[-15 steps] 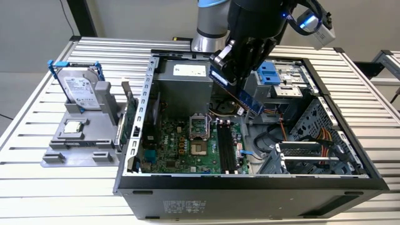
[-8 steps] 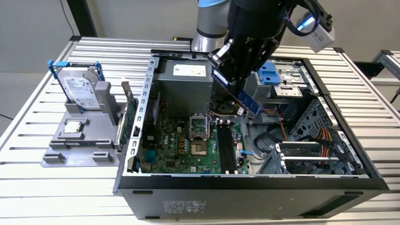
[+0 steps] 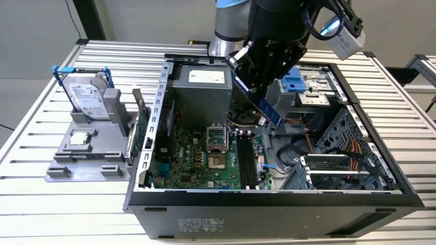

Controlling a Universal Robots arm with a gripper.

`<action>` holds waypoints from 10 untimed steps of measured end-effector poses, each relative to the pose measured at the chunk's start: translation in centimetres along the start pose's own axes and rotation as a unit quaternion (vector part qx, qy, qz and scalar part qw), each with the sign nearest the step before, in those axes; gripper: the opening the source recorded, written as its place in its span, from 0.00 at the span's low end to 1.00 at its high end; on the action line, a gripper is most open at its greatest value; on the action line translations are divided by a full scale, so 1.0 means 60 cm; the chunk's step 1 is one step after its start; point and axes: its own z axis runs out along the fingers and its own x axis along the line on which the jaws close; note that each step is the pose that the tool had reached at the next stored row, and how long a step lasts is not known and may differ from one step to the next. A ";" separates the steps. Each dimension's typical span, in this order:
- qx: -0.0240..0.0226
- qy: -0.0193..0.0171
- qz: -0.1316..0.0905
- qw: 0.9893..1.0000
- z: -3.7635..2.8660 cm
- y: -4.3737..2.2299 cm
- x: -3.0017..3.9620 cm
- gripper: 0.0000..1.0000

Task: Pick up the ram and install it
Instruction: 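Insert the ram into the slot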

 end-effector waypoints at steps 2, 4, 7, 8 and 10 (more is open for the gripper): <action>0.000 0.000 0.012 1.000 0.000 0.000 0.000 0.00; 0.000 0.000 0.024 1.000 0.000 0.000 0.000 0.00; 0.000 -0.001 0.044 0.999 0.000 0.000 0.000 0.00; 0.000 -0.001 0.051 0.999 0.000 0.000 0.000 0.00; 0.000 -0.001 0.064 0.998 0.000 0.000 0.000 0.00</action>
